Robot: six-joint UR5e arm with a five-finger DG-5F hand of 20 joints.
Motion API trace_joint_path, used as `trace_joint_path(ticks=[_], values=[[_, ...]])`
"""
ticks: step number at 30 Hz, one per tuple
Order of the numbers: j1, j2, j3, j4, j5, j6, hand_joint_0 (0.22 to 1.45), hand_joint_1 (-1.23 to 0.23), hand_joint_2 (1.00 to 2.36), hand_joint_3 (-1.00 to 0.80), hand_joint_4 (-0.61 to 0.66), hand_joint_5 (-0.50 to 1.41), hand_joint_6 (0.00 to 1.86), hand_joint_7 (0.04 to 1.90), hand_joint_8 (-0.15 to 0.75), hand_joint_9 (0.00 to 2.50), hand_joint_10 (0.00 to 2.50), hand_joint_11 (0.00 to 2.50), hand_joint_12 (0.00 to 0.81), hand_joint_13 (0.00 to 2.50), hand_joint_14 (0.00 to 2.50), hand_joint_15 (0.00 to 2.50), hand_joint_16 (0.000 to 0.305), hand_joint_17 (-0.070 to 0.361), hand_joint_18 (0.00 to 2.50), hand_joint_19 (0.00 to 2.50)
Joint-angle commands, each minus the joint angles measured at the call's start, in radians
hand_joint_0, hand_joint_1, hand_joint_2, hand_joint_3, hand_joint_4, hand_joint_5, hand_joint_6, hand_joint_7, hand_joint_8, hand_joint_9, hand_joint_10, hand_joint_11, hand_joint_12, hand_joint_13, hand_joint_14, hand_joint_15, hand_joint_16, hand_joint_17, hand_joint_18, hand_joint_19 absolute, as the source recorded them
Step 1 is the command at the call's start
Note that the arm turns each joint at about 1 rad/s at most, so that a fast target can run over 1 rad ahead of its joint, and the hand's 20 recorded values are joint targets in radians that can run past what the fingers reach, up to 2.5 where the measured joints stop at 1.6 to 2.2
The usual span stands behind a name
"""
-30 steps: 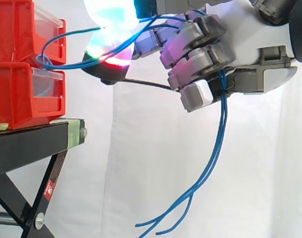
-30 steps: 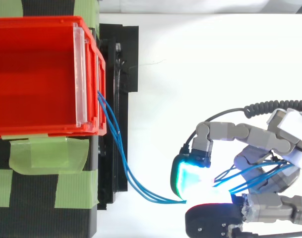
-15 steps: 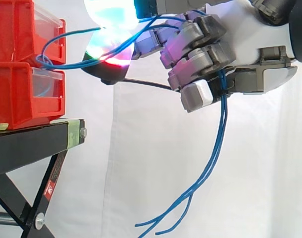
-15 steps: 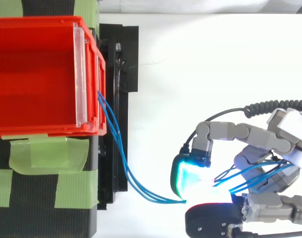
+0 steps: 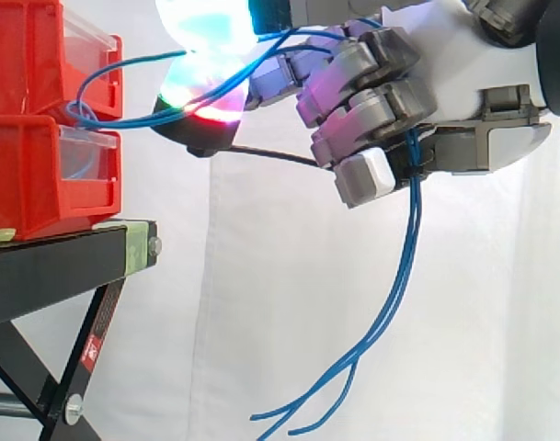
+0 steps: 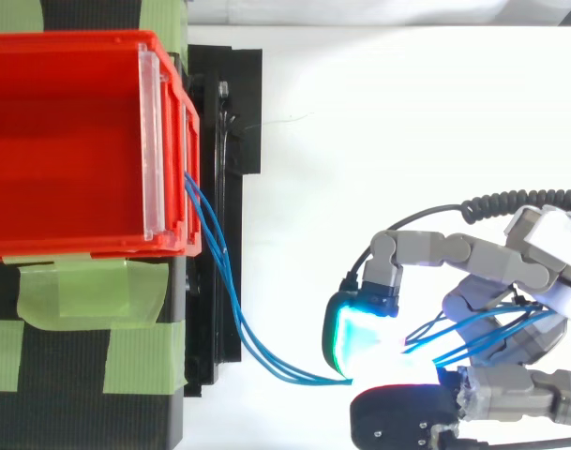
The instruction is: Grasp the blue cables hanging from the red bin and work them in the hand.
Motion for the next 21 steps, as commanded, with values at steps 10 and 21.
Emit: trace_joint_path(ticks=[10, 21], values=[[0.001, 0.0, 0.0, 0.0, 0.001, 0.0, 1.06, -0.62, 1.02, 0.21, 0.22, 0.37, 0.28, 1.42, 0.58, 1.71, 2.5, 2.5, 0.706, 2.1, 2.5, 2.15, 0.21, 0.158, 2.5, 0.77], [-0.001, 0.0, 0.0, 0.0, 0.003, 0.0, 1.06, -0.62, 1.02, 0.2, 0.22, 0.37, 0.28, 1.42, 0.58, 1.71, 2.5, 2.5, 0.706, 2.1, 2.5, 2.15, 0.21, 0.158, 2.5, 0.77]])
